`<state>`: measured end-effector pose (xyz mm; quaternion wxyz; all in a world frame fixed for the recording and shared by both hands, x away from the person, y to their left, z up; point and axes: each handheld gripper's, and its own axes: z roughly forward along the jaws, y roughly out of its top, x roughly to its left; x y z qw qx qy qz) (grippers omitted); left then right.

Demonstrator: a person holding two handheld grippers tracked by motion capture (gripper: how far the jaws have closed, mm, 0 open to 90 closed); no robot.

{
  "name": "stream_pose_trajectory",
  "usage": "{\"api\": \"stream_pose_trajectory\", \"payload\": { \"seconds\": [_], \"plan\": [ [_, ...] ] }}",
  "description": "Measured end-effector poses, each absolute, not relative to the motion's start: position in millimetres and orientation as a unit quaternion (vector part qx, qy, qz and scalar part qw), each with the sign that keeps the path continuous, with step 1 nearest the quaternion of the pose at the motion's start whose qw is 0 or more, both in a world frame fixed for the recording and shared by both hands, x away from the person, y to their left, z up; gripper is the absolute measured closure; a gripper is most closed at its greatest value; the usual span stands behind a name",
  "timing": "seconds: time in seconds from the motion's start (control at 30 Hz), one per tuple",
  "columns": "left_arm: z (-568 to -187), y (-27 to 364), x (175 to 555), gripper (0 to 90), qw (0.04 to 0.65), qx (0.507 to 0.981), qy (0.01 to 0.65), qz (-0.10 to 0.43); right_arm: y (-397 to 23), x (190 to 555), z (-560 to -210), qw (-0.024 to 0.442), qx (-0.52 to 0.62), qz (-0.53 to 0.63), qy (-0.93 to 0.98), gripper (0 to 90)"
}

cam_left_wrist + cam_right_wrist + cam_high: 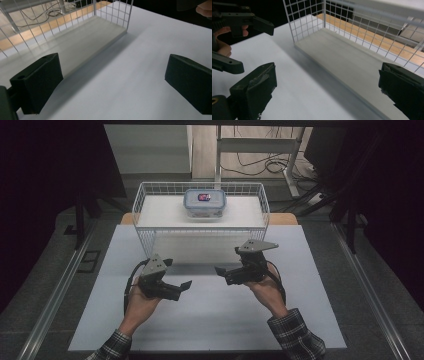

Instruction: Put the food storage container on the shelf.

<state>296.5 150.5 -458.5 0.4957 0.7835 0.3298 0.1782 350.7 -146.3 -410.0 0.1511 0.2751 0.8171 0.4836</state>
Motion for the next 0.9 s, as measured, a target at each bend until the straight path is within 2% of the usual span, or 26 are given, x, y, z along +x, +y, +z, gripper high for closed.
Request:
{"api": "stream_pose_trajectory", "payload": {
  "seconds": [0.17, 0.5, 0.9],
  "plan": [
    [-476, 154, 292, 0.8, 0.487, 0.784, 0.342, 0.177, -145, 347, -421, 0.153, 0.274, 0.473, 0.823, 0.6],
    [-487, 156, 282, 0.9, 0.476, 0.788, 0.348, 0.174, -153, 338, -437, 0.141, 0.284, 0.461, 0.829, 0.7],
    [-486, 172, 261, 2.6, 0.480, 0.781, 0.360, 0.171, -172, 319, -440, 0.150, 0.291, 0.464, 0.823, 0.8]
  ]
}}
